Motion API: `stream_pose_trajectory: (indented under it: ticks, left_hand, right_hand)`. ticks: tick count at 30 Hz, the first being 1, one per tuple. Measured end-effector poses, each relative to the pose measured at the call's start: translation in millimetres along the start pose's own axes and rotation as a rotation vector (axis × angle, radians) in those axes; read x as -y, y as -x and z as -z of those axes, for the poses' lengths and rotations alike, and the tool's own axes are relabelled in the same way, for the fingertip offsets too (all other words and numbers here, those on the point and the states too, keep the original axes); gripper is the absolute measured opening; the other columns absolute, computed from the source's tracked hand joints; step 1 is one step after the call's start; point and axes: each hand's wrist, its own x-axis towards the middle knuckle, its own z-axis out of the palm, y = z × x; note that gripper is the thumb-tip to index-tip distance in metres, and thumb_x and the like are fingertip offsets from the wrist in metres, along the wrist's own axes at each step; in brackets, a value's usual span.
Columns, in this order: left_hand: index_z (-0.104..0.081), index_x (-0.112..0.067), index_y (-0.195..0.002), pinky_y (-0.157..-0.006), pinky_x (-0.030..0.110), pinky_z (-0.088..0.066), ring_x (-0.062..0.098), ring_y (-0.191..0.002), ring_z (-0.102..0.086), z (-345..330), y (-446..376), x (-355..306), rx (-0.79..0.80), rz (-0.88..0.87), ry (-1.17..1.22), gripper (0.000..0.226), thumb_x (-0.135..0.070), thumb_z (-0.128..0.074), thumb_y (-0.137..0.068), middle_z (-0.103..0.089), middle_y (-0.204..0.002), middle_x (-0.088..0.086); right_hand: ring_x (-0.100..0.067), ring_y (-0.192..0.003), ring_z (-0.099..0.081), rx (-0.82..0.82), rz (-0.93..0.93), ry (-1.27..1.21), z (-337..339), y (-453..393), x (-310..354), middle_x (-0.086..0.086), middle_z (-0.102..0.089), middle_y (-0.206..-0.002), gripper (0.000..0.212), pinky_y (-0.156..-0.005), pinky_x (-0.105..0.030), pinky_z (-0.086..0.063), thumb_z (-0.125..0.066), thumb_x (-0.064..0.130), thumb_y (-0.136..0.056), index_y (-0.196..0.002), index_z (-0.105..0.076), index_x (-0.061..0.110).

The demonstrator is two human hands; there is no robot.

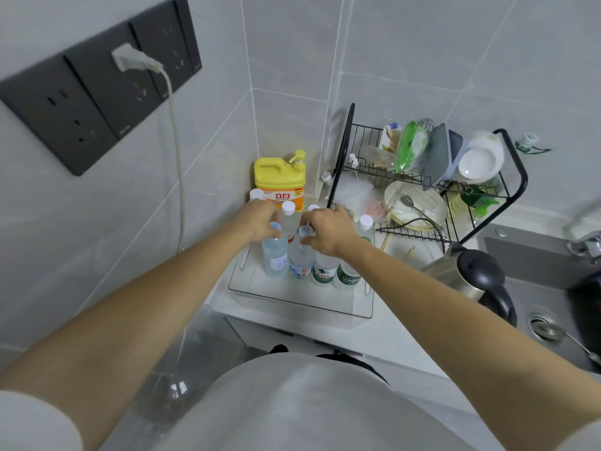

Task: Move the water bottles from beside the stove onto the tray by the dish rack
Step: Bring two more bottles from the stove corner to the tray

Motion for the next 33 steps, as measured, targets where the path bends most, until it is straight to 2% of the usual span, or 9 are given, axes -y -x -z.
stream_pose_trajectory:
  ticks: [4,7,13,17,20,22,25,33]
  left_hand:
    - [-0.073,-0.019,-0.090,-0.074,0.035,-0.054,0.026,-0.088,-0.065,1.4,1.3,-2.9,0.002,-0.041,-0.017,0.019,-0.026,-0.084,-0.076,-0.063,-0.082,0.000]
    - [-0.076,-0.016,-0.100,-0.076,0.030,-0.052,0.022,-0.089,-0.064,-0.1,0.4,-1.1,0.012,-0.071,0.005,0.024,-0.020,-0.084,-0.078,-0.065,-0.088,0.000]
    - [-0.076,-0.013,-0.110,-0.083,0.035,-0.056,0.018,-0.089,-0.062,-1.3,-2.7,-3.2,0.055,-0.114,0.001,0.031,-0.013,-0.083,-0.080,-0.069,-0.095,0.003]
    - [-0.074,-0.017,-0.111,-0.086,0.038,-0.057,0.022,-0.097,-0.064,-0.4,-2.7,-2.8,0.070,-0.128,-0.017,0.032,-0.014,-0.081,-0.080,-0.065,-0.095,0.000]
    - [-0.070,-0.020,-0.119,-0.093,0.039,-0.054,0.023,-0.107,-0.061,-1.9,-4.3,-5.0,0.079,-0.113,-0.068,0.040,-0.021,-0.080,-0.081,-0.064,-0.110,0.002]
    - [-0.069,-0.022,-0.114,-0.090,0.041,-0.055,0.022,-0.105,-0.061,-3.2,-5.0,-6.2,0.099,-0.102,-0.098,0.040,-0.030,-0.083,-0.078,-0.063,-0.110,0.000]
    - [-0.064,-0.026,-0.089,-0.079,0.041,-0.057,0.025,-0.093,-0.063,-4.8,-5.5,-7.0,0.103,-0.084,-0.141,0.027,-0.036,-0.085,-0.076,-0.065,-0.095,0.001]
    - [-0.064,-0.024,-0.089,-0.077,0.039,-0.055,0.025,-0.092,-0.062,-2.3,-6.8,-8.0,0.095,-0.090,-0.159,0.028,-0.035,-0.086,-0.076,-0.063,-0.093,0.002]
  right_hand:
    - [-0.028,-0.105,-0.064,-0.002,0.013,0.014,-1.3,-1.5,-1.2,-0.002,-0.068,-0.108,0.033,-0.093,-0.041,-0.036,-0.071,0.042,-0.088,-0.115,-0.066,0.024]
    - [-0.029,-0.106,-0.064,-0.002,0.021,0.015,-2.4,-2.3,-1.4,-0.003,-0.069,-0.112,0.035,-0.093,-0.041,-0.037,-0.071,0.042,-0.088,-0.116,-0.064,0.023]
    - [-0.030,-0.110,-0.063,0.019,0.027,0.023,-0.1,-5.6,-3.1,-0.004,-0.069,-0.117,0.039,-0.096,-0.041,-0.039,-0.072,0.043,-0.087,-0.119,-0.063,0.022]
    - [-0.030,-0.109,-0.063,0.025,0.037,0.019,0.8,-6.9,-4.1,-0.003,-0.069,-0.113,0.037,-0.092,-0.041,-0.038,-0.070,0.042,-0.087,-0.116,-0.062,0.021]
    - [-0.030,-0.107,-0.063,0.056,0.055,0.039,1.0,-7.3,-2.7,-0.003,-0.069,-0.111,0.037,-0.091,-0.042,-0.036,-0.068,0.043,-0.087,-0.116,-0.060,0.022]
    - [-0.030,-0.106,-0.064,0.059,0.065,0.046,0.8,-7.0,-2.9,-0.003,-0.069,-0.110,0.035,-0.089,-0.042,-0.035,-0.068,0.044,-0.087,-0.115,-0.060,0.024]
    - [-0.031,-0.104,-0.064,0.042,0.085,0.048,0.4,-4.0,-5.1,-0.005,-0.069,-0.108,0.034,-0.087,-0.041,-0.036,-0.067,0.044,-0.087,-0.113,-0.060,0.023]
    - [-0.035,-0.103,-0.064,0.006,0.125,0.068,3.4,-3.5,-6.5,-0.010,-0.068,-0.110,0.038,-0.078,-0.035,-0.027,-0.065,0.041,-0.092,-0.118,-0.055,0.014]
